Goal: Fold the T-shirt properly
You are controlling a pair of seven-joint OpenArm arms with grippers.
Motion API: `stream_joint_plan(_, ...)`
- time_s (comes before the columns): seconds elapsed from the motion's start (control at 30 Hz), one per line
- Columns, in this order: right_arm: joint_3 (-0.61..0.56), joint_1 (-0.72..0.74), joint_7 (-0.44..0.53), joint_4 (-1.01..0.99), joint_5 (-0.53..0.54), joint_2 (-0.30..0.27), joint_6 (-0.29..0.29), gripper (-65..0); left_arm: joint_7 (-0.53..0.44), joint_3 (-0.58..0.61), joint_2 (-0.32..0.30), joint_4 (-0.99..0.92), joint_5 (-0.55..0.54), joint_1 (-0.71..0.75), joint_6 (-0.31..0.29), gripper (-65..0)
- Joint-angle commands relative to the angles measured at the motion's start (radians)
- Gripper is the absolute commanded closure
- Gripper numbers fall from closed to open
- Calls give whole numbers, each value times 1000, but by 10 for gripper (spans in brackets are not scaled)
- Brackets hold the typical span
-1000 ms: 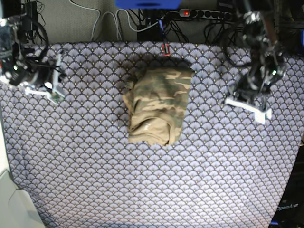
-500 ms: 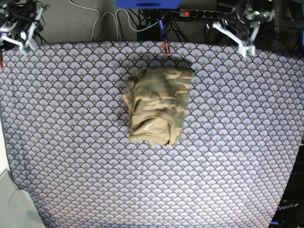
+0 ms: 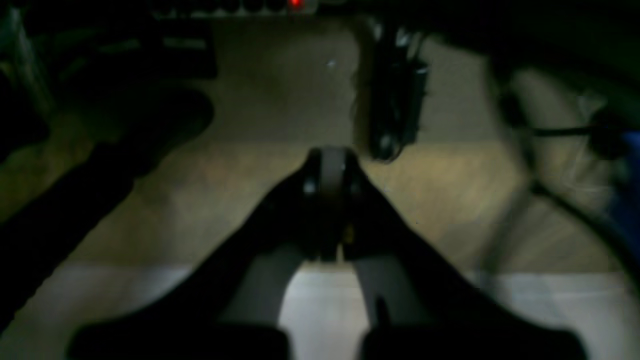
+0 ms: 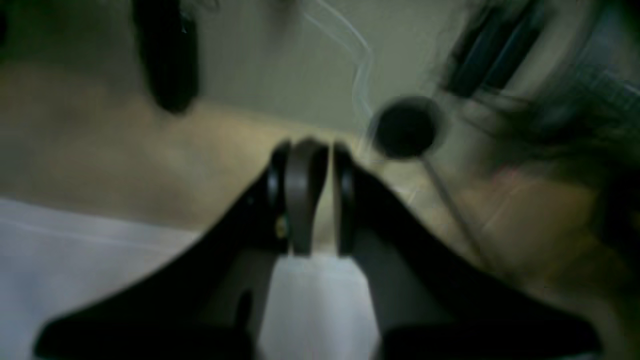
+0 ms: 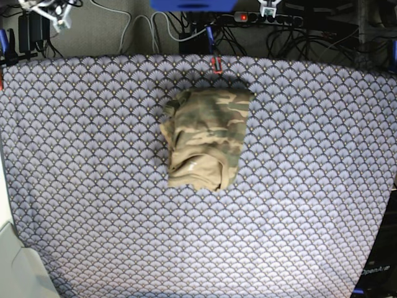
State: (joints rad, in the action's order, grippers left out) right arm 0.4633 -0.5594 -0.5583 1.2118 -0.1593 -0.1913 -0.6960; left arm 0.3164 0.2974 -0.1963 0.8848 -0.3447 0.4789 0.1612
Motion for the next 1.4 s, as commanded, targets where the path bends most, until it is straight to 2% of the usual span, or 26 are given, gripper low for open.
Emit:
stream_joint_plan(0.0,4,42,51,-102,-16,-14,-2,-61,-29,-2,7,-45,3,-18,5,0)
stream_joint_plan(0.17,-13,287,369,-697,-136,-41,-2,-61,-110,0,56,-303,12,-147,5,0)
stream_joint_plan(0.27,-123,361,565,-895,-158,-43,-2,-61,-153,0,85,-445,12,-227,5,0)
stream_joint_plan(0.3,-173,375,611,-930,-165,-41,49,-61,-175,0,93,-499,12,-254,5,0)
stream_joint_plan(0.37,-258,385,676,-969,-182,-32,204,-61,-231,0,113,-593,12,-297,5,0)
stream_joint_plan(0.47,-364,405,719,-987,-184,14,430,-64,-329,0,139,-724,12,-369,5,0)
stream_joint_plan(0.53,-377,408,732,-987,-179,36,562,-65,-366,0,157,-792,12,-406,5,0)
stream_joint_plan(0.63,-352,405,806,-987,-178,68,746,-65,-372,-5,169,-824,5,-438,5,0)
stream_joint_plan(0.7,-347,398,869,-989,-178,91,838,-65,-372,-8,171,-824,3,-447,5,0)
stream_joint_plan(0.83,-347,396,907,-990,-178,125,889,-65,-372,-10,169,-832,-40,-458,5,0)
stream_joint_plan(0.97,-347,398,904,-1005,-178,160,896,-64,-376,-4,128,-832,-126,-449,5,0)
stream_joint_plan(1.07,-349,407,912,-1051,-178,171,898,-65,-376,0,99,-826,-132,-449,5,0)
stream_joint_plan(1.17,-351,408,901,-1047,-179,191,899,-65,-376,1,99,-824,-132,-452,5,0)
stream_joint_plan(1.37,-351,408,900,-1050,-181,191,899,-64,-376,1,99,-824,-130,-451,5,0)
